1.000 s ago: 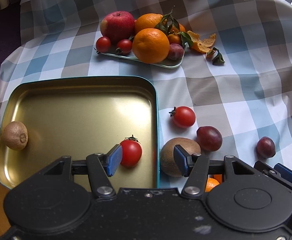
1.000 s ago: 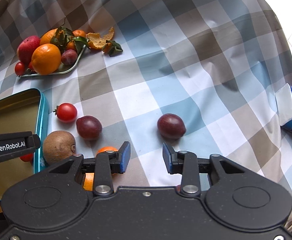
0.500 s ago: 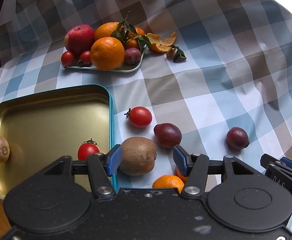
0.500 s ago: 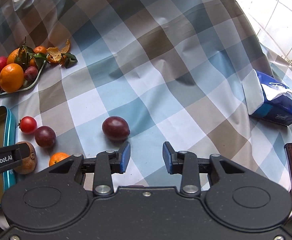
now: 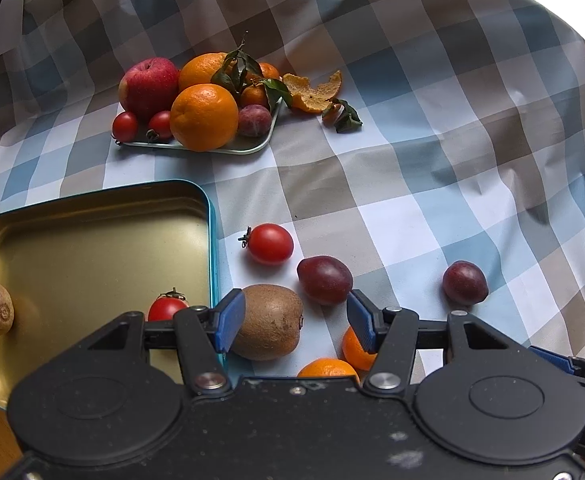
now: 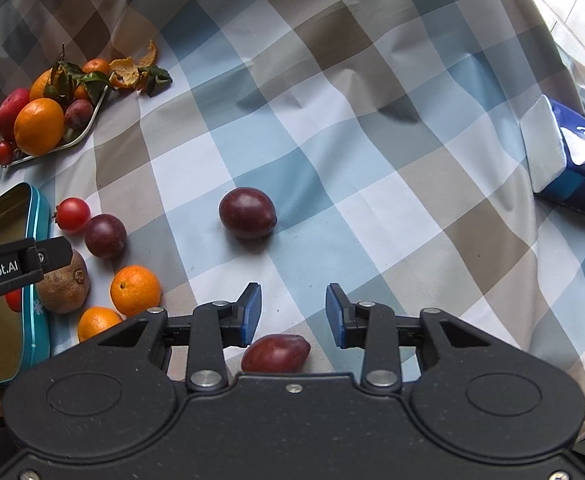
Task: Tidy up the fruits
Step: 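Lower the right gripper onto the dark red passion fruit and close, then close the left gripper on a mandarin while the right gripper holds the passion fruit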
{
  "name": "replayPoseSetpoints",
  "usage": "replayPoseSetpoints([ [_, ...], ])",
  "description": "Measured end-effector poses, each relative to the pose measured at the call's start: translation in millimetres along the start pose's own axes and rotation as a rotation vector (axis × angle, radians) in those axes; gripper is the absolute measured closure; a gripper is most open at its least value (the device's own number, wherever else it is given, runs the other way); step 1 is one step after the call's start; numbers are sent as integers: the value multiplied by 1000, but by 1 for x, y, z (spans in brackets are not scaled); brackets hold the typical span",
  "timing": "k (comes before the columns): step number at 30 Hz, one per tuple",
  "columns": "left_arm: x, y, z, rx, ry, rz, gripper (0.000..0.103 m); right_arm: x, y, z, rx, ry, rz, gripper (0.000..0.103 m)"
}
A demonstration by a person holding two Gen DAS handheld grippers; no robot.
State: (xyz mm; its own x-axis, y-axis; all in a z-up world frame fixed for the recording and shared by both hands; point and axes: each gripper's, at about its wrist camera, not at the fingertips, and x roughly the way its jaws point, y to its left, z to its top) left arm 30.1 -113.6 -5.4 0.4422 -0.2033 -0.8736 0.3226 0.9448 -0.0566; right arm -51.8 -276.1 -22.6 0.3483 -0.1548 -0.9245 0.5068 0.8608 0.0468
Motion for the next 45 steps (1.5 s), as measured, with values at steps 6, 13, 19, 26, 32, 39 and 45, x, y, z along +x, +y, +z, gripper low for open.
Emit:
replayPoseSetpoints([
  [6, 0, 11, 4, -34, -5, -1, 45, 0, 2, -1, -46, 31, 12, 58],
  [13, 8, 17, 5, -60, 34, -2, 45, 11, -1, -4, -60, 100, 23, 58],
  [19, 15, 6, -1, -11, 82, -39, 45, 11, 2, -6, -67, 102, 38, 58],
  [26, 19, -8, -10, 65, 115, -65, 44, 16, 7, -9, -73, 144, 74, 58],
  [32, 20, -15, -16, 117, 124, -60, 44, 25, 12, -14, -92, 162, 53, 57],
  [39, 24, -19, -20, 134, 156, -80, 44, 15, 11, -11, -108, 83, 14, 59],
  [45, 33, -22, -24, 150, 194, -62, 44, 12, 3, -5, -61, 63, 13, 59],
])
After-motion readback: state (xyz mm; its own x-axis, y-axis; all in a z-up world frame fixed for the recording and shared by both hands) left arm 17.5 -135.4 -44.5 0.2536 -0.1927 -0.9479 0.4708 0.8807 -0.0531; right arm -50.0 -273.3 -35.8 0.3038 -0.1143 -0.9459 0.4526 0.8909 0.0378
